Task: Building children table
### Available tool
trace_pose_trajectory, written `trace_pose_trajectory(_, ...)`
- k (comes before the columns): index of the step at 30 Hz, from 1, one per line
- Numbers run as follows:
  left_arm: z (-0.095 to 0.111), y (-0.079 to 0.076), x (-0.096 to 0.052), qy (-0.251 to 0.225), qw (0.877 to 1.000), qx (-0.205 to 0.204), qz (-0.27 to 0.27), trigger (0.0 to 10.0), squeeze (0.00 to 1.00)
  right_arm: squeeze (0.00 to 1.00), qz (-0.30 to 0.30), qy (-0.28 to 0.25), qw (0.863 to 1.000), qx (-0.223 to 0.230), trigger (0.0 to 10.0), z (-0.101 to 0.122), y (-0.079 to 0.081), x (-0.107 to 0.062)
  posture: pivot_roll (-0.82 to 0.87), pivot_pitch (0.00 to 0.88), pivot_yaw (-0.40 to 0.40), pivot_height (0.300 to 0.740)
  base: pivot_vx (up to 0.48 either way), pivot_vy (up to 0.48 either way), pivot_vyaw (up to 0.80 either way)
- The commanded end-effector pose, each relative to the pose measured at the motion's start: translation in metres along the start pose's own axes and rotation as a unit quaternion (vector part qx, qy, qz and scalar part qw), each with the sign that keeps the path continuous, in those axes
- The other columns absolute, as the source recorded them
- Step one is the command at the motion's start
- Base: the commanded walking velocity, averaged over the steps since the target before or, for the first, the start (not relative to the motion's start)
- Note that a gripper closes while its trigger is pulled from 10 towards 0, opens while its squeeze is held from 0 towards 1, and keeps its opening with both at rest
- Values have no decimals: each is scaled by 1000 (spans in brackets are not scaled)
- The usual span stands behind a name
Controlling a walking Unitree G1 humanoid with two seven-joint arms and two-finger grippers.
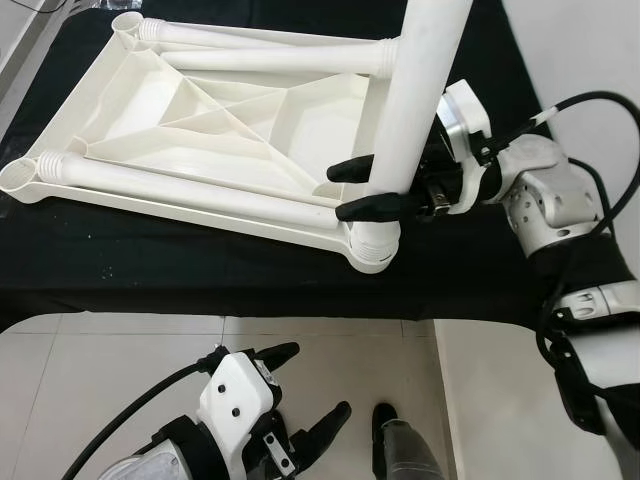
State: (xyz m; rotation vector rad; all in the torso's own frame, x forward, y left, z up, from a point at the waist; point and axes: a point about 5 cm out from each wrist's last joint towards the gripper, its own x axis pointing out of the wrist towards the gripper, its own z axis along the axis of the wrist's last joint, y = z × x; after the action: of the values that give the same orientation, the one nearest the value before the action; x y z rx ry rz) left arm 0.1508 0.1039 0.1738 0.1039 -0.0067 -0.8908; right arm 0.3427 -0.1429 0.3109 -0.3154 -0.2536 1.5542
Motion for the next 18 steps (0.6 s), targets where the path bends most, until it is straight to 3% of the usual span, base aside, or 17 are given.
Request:
trace_pose_trajectory(1,-2,-4,-1,4,1000,-2,-3,10000,0,0,-33,37,999,21,10000,-20,3,-3,22,428,45,740,0,0,0)
trace_pose_trajectory(2,-3,-3,1,3,1000,-1,-3,10000,0,0,-95,35,995,8,10000,-18,9,-12,11,424,40,740,0,0,0)
trace_pose_trajectory(8,-3,-2,3,1,1000,0,-2,10000,0,0,-128,39,991,-5,10000,-16,22,-20,5,420,38,740,0,0,0)
trace_pose_trajectory(9,-4,-1,5,-1,1000,1,-2,10000,0,0,-205,58,977,4,10000,-24,35,-17,-11,410,32,740,0,0,0)
trace_pose_trajectory(15,-6,2,7,-4,1000,5,0,10000,0,0,-292,87,952,5,10000,-32,57,-4,-24,404,33,740,0,0,0)
trace_pose_trajectory(18,-6,3,9,-5,1000,7,0,10000,0,0,-323,88,942,6,10000,-31,60,4,-29,396,32,740,0,0,0)
